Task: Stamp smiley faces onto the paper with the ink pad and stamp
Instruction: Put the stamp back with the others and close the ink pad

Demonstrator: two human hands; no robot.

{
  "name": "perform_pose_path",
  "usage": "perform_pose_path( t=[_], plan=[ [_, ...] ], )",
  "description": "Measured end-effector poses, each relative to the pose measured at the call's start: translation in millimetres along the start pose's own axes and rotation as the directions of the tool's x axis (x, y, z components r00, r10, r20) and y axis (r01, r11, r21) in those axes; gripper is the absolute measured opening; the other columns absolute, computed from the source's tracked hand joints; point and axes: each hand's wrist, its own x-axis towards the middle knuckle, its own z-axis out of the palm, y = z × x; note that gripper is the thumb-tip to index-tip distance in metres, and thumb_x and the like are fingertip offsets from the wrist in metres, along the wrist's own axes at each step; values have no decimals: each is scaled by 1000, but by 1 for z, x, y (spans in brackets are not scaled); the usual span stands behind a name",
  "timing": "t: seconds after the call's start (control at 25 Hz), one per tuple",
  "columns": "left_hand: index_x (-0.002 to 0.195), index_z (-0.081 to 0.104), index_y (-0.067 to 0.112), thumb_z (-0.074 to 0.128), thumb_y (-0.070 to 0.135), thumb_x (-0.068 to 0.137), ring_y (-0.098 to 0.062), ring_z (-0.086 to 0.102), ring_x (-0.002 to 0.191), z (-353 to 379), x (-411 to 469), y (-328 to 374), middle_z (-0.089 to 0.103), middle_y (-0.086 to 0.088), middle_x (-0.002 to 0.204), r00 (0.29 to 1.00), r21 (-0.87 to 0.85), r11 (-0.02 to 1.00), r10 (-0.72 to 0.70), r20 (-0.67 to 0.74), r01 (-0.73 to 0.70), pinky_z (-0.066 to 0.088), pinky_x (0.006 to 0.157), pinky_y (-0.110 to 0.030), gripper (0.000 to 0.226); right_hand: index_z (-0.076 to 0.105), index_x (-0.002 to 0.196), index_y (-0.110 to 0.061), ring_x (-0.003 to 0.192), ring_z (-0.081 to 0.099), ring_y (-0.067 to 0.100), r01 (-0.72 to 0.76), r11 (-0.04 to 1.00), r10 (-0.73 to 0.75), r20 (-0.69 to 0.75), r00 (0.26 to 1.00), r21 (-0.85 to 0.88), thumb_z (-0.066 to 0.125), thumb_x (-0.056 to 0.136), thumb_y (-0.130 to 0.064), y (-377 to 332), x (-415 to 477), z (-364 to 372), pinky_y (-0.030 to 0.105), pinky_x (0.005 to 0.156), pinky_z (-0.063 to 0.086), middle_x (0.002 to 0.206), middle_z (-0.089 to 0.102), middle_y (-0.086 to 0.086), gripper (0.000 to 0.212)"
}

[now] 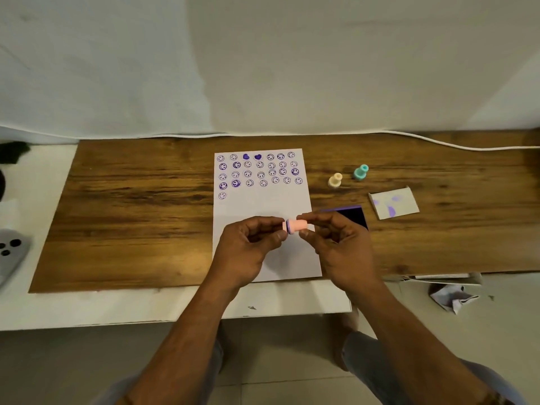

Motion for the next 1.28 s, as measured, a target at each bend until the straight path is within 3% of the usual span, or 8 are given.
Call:
perform_pose_path(
  t=[0.36, 0.52, 0.68, 0.8, 0.88, 0.96, 1.04, 1.28],
  plan=[
    [113, 80, 22, 80, 18, 85, -12, 77, 95, -1, 2, -1, 82, 7, 105, 1000, 15, 1000, 15, 13, -15, 62, 93, -36, 28, 72, 96, -53, 86, 69, 3, 17, 998, -15, 25, 1000, -67, 81, 81, -30, 1, 2, 0, 5, 70, 50, 96, 73, -36, 28],
    [110, 82, 21, 82, 20, 84, -15, 77, 95, -2, 1, -3, 82, 6, 103, 1000, 25, 999, 21, 8, -21, 62, 95, -40, 27, 72, 93, -55, 86, 66, 1, -5, 996, 7, 23, 1000, -93, 76, 74, -43, 2, 1, 1, 4, 68, 49, 92, 72, -36, 23],
    [114, 80, 20, 82, 20, 83, -15, 76, 100, 3, 0, -3, 81, 4, 109, 999, 6, 999, 41, -16, -41, 60, 99, -44, 31, 72, 95, -54, 89, 67, 2, 3, 996, 0, 28, 1000, -94, 78, 76, -39, -1, 3, -2, 6, 72, 51, 93, 73, -34, 25],
    [119, 78, 20, 79, 17, 86, -16, 75, 105, 9, 2, -3, 80, 2, 113, 997, -29, 998, 50, -66, -52, 58, 101, -47, 33, 69, 96, -55, 93, 66, -8, 19, 984, -37, -97, 995, -176, 79, 80, -41, -6, 13, -10, 2, 70, 49, 91, 68, -44, 23],
    [120, 77, 22, 78, 18, 88, -16, 75, 106, 10, 5, -4, 80, 3, 113, 993, 12, 998, 70, -98, -69, 58, 103, -46, 32, 72, 102, -51, 96, 66, -5, 8, 951, -77, -213, 974, -309, 79, 84, -42, -1, 25, -22, 11, 73, 55, 95, 67, -41, 21],
    [118, 77, 26, 78, 18, 89, -15, 75, 104, 10, 6, -5, 79, 6, 113, 990, 25, 997, 77, -121, -74, 58, 102, -44, 31, 74, 115, -39, 103, 66, 10, -46, 917, -69, -271, 960, -395, 79, 90, -39, 10, 41, -32, 34, 84, 61, 110, 70, -23, 26],
    [117, 76, 31, 77, 19, 89, -11, 75, 101, 10, 5, -6, 79, 11, 112, 987, 39, 996, 84, -134, -79, 59, 100, -39, 30, 73, 119, -32, 105, 66, 18, -89, 867, -69, -294, 953, -490, 77, 92, -38, 20, 56, -34, 48, 85, 62, 114, 72, -8, 28],
    [118, 77, 27, 76, 18, 91, -14, 75, 102, 8, 6, -7, 78, 10, 114, 985, 70, 994, 94, -146, -84, 59, 99, -37, 29, 73, 115, -24, 93, 60, 17, -45, 720, -199, -268, 943, -693, 75, 93, -34, 42, 81, -31, 45, 74, 62, 102, 76, -1, 24]
  ],
)
